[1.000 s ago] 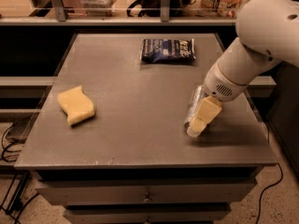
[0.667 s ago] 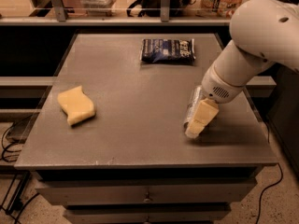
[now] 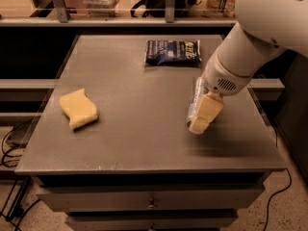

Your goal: Move redbull can near sponge

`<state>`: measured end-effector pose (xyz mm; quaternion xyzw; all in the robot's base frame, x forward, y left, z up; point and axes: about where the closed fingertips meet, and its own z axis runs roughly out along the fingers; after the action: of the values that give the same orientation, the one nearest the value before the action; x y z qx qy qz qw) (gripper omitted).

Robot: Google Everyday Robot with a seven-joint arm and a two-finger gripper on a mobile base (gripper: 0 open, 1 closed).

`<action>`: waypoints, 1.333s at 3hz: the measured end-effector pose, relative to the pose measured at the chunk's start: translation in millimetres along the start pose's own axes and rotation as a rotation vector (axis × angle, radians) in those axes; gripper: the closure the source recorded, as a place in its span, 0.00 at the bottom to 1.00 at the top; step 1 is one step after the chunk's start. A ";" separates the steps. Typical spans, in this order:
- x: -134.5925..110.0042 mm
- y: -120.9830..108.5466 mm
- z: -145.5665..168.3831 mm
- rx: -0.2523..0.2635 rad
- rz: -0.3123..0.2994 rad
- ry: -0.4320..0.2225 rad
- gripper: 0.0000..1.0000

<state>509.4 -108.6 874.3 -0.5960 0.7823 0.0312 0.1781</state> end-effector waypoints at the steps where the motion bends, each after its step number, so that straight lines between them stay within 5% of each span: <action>1: -38.1 5.7 -28.4 0.010 -0.108 -0.064 0.93; 3: -40.1 7.8 -26.9 -0.006 -0.117 -0.084 1.00; 4: -66.0 19.4 -9.3 -0.056 -0.155 -0.179 1.00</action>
Offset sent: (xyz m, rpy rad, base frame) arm -0.0032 0.0267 0.0344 0.0284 -0.0508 0.0981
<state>503.8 -44.6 900.7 -0.6543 0.7137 0.0920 0.2324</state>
